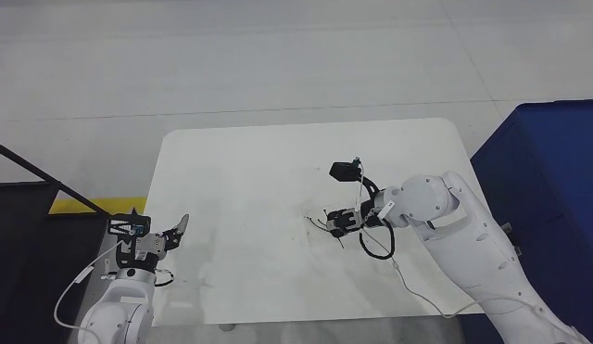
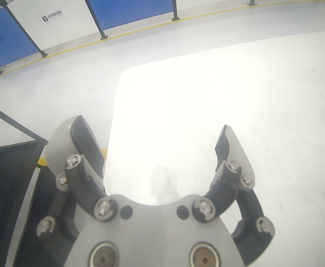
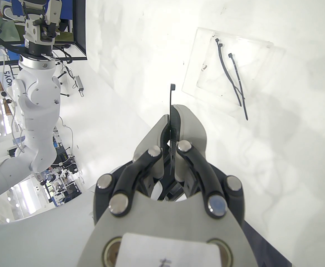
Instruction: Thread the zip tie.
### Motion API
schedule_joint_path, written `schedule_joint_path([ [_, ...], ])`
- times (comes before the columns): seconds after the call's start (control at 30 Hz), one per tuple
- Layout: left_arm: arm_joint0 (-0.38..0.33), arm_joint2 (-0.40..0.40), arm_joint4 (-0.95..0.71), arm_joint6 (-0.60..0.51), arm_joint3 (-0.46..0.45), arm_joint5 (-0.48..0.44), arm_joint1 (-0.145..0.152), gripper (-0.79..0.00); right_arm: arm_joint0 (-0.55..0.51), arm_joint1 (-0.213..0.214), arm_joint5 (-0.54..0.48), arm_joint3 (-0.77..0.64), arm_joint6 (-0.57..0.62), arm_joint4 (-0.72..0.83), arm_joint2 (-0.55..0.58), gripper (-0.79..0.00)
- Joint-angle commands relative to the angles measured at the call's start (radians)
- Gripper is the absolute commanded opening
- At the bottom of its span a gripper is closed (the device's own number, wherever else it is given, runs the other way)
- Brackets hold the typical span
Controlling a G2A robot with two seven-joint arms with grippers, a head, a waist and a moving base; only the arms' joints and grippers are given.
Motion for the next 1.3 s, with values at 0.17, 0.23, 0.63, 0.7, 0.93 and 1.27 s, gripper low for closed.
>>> schedule_joint_path([
  [0.17,0.0,0.0,0.0,0.0,0.0,0.0,0.0,0.0,0.006,0.009,-0.131,-0.017,0.073,-0.038,-0.032,-0.785],
  [0.23,0.0,0.0,0.0,0.0,0.0,0.0,0.0,0.0,0.029,0.007,-0.19,0.011,0.115,0.021,-0.039,-0.785],
  [0.63,0.0,0.0,0.0,0.0,0.0,0.0,0.0,0.0,0.144,-0.009,-0.41,0.164,0.183,0.281,-0.127,-0.785],
  [0.7,0.0,0.0,0.0,0.0,0.0,0.0,0.0,0.0,0.141,-0.009,-0.407,0.164,0.175,0.272,-0.129,-0.785],
  [0.93,0.0,0.0,0.0,0.0,0.0,0.0,0.0,0.0,0.171,-0.003,-0.462,0.179,0.183,0.424,-0.16,-0.785],
  [1.27,0.0,0.0,0.0,0.0,0.0,0.0,0.0,0.0,0.277,0.064,-0.533,0.221,0.183,0.801,-0.314,-0.785],
])
